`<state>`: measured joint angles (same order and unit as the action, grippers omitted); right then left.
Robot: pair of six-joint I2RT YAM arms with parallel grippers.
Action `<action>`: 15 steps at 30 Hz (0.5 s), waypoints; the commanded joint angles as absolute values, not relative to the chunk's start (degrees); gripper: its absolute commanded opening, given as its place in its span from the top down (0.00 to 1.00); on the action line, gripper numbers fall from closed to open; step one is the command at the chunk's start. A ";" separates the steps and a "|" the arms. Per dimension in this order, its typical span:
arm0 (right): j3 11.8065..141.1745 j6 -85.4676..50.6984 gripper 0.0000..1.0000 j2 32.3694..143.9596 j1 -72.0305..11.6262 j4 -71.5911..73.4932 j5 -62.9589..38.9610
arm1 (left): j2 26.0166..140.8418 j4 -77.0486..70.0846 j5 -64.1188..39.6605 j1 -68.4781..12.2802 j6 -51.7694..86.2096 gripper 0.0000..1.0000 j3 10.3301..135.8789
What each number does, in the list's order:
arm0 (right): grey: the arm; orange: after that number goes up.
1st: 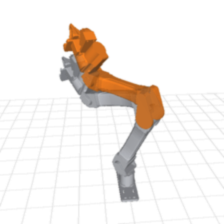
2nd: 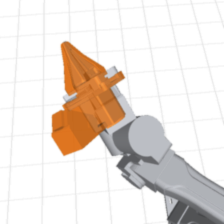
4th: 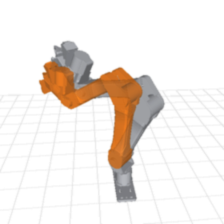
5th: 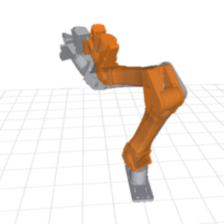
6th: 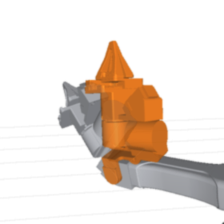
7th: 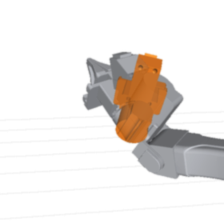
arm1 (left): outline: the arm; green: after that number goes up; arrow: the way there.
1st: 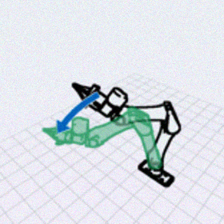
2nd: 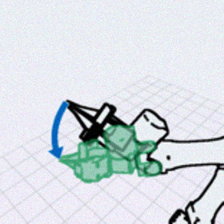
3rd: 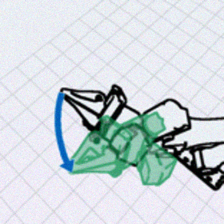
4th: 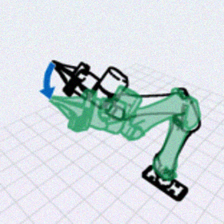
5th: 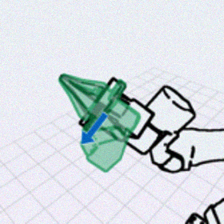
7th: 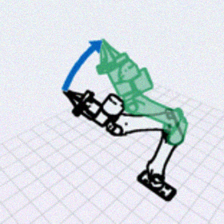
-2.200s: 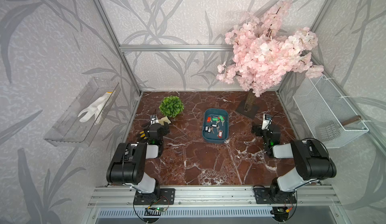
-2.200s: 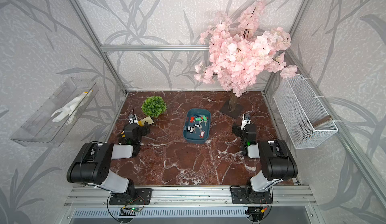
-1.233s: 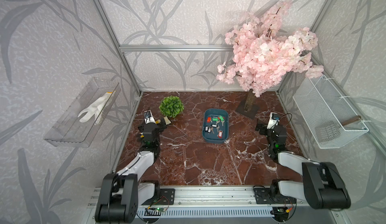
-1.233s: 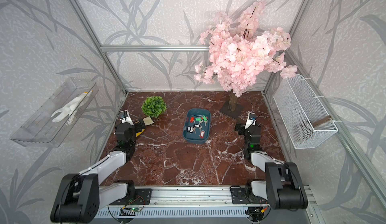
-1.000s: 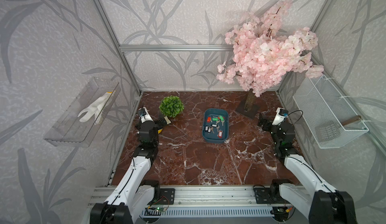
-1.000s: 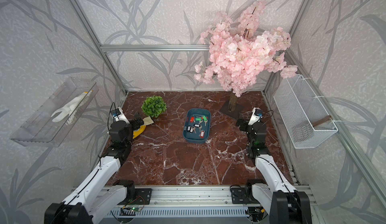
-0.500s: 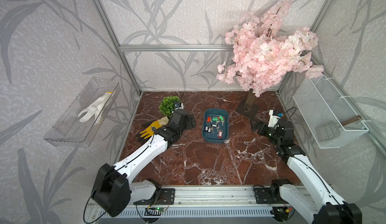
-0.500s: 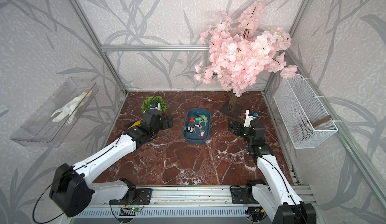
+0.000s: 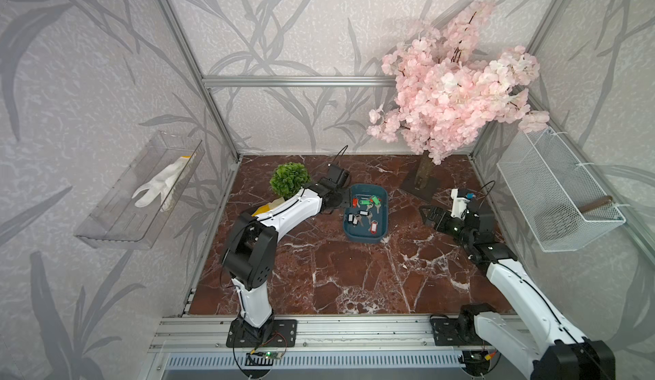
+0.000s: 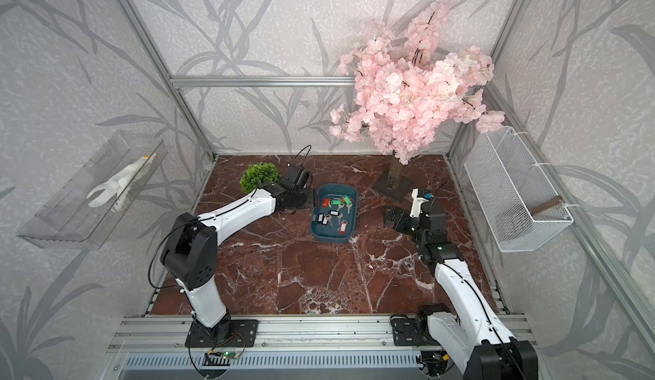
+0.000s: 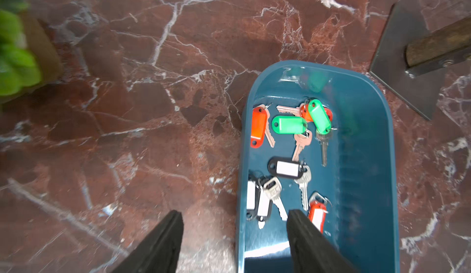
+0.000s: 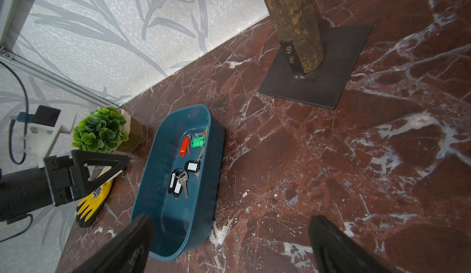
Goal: Take the keys out of the storage box
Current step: Move the storage box to the center of the board.
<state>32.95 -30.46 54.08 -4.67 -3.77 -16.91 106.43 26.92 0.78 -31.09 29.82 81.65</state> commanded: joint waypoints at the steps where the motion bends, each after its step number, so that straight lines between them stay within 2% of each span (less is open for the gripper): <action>1: 33.06 -31.68 0.01 53.79 -4.92 -4.00 -16.44 | 110.43 31.96 -0.57 -31.26 28.75 0.37 86.07; 15: 32.04 -32.49 0.01 54.40 -5.02 -3.60 -15.21 | 118.52 34.36 -0.49 -31.19 29.80 0.66 92.91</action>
<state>32.60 -31.94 54.08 -4.73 -3.77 -16.29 117.45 32.60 -0.16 -31.09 29.63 91.29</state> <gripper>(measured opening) 0.993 0.344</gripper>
